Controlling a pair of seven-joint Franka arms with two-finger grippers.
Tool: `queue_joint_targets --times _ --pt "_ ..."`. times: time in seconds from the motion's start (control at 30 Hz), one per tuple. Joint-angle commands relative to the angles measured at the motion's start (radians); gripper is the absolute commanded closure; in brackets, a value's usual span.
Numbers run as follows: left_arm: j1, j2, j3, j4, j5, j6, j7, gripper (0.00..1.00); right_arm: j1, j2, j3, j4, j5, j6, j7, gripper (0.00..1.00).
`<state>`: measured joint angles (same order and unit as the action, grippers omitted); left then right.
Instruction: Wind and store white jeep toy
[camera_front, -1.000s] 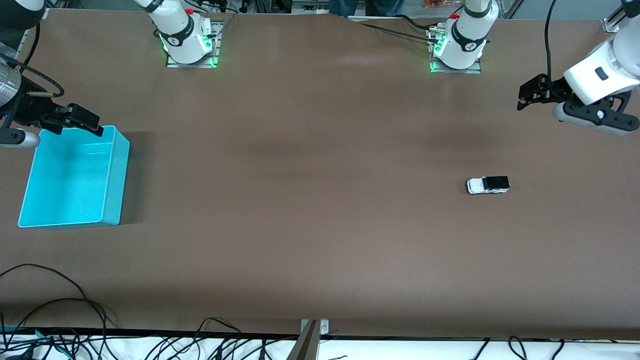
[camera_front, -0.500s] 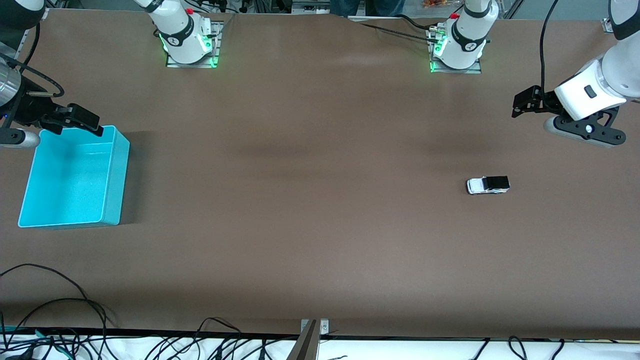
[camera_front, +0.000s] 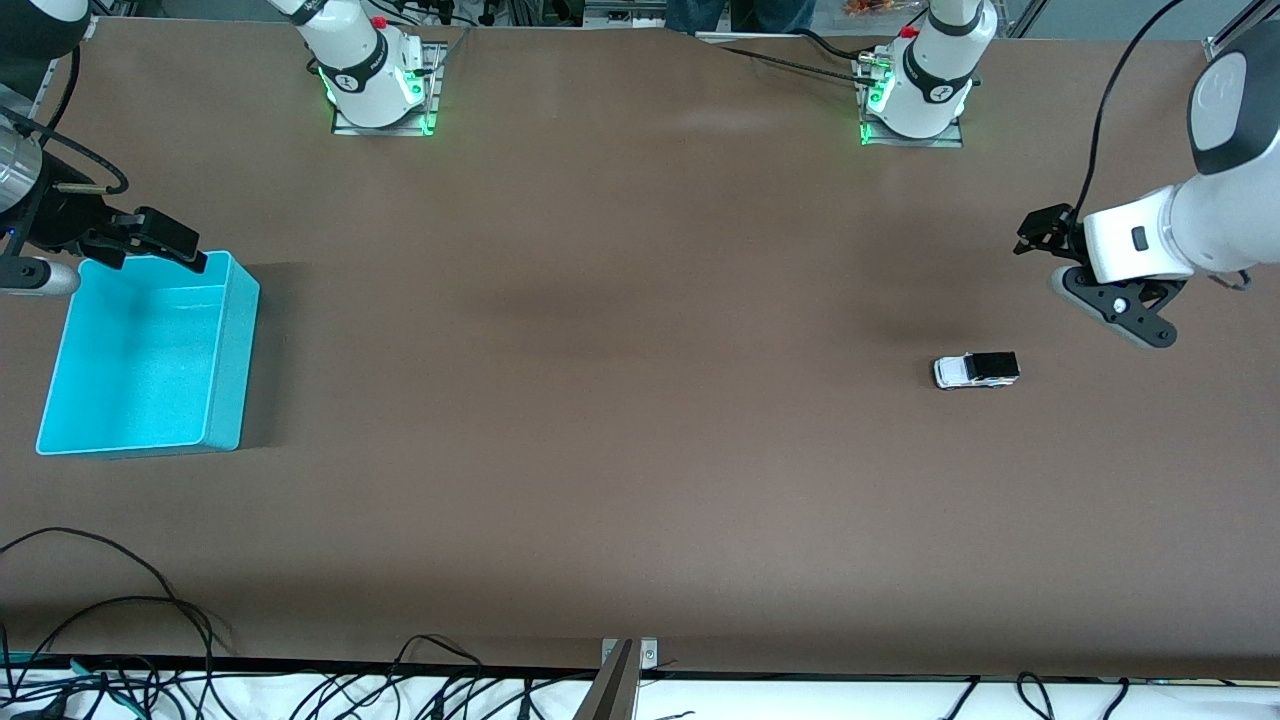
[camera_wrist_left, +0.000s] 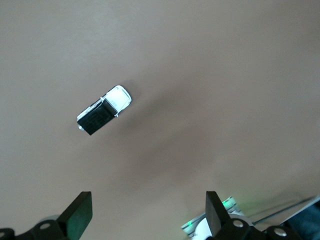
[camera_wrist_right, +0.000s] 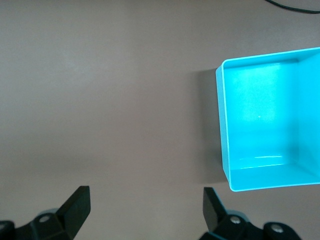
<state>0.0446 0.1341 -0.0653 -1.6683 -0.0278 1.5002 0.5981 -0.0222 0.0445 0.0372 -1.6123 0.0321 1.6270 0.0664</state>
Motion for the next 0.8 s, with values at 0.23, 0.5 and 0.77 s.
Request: queue_joint_targets --times 0.23,0.5,0.77 --pt "0.046 0.125 -0.005 -0.005 0.022 0.093 0.454 0.0 -0.012 0.003 0.01 0.02 -0.006 -0.018 -0.01 0.0" --pt "0.06 0.125 -0.007 -0.191 0.067 0.36 0.666 0.0 -0.012 0.003 0.009 0.02 -0.006 -0.018 -0.01 0.0" --pt "0.07 0.117 -0.005 -0.372 0.104 0.616 0.766 0.0 -0.012 0.003 0.009 0.02 -0.006 -0.018 -0.01 0.0"
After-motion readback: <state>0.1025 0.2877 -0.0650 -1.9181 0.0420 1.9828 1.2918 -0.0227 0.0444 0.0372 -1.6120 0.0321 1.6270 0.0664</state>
